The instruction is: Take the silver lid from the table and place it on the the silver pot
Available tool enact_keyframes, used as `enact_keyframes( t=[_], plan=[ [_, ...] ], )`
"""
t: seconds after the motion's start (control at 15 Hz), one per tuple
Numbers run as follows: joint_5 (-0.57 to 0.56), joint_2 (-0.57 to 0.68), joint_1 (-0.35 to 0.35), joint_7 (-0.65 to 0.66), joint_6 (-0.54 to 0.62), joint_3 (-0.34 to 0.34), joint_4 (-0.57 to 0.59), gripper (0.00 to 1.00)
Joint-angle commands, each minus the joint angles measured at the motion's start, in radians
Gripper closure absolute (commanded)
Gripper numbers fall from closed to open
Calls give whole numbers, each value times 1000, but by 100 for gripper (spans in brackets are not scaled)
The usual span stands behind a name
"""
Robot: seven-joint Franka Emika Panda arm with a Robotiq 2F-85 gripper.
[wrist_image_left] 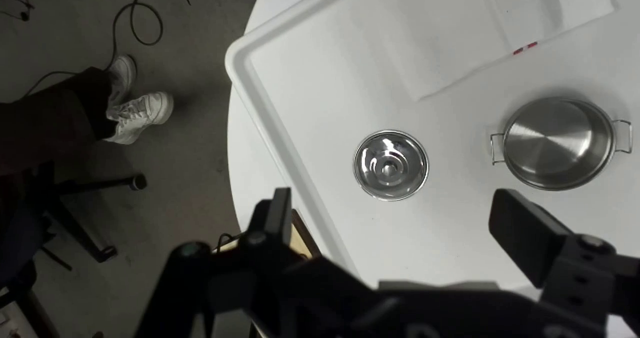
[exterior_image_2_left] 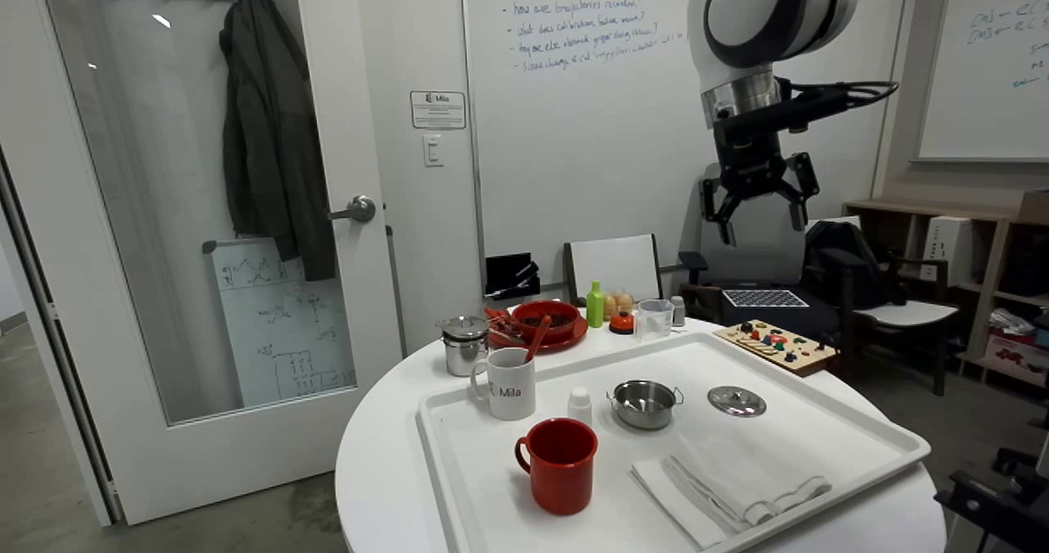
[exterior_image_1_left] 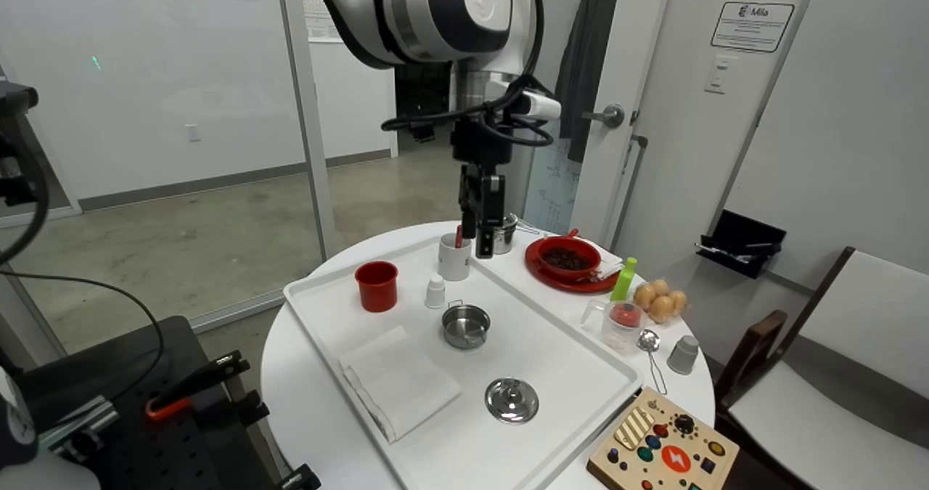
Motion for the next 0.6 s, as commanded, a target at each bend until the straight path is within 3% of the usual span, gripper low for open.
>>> enact_keyframes(
  t=[0.0, 0.53],
  plan=[
    [-60, 166, 53, 43, 34, -55, 121, 0],
    [47, 473, 52, -88, -57, -120, 343, 0]
  ],
)
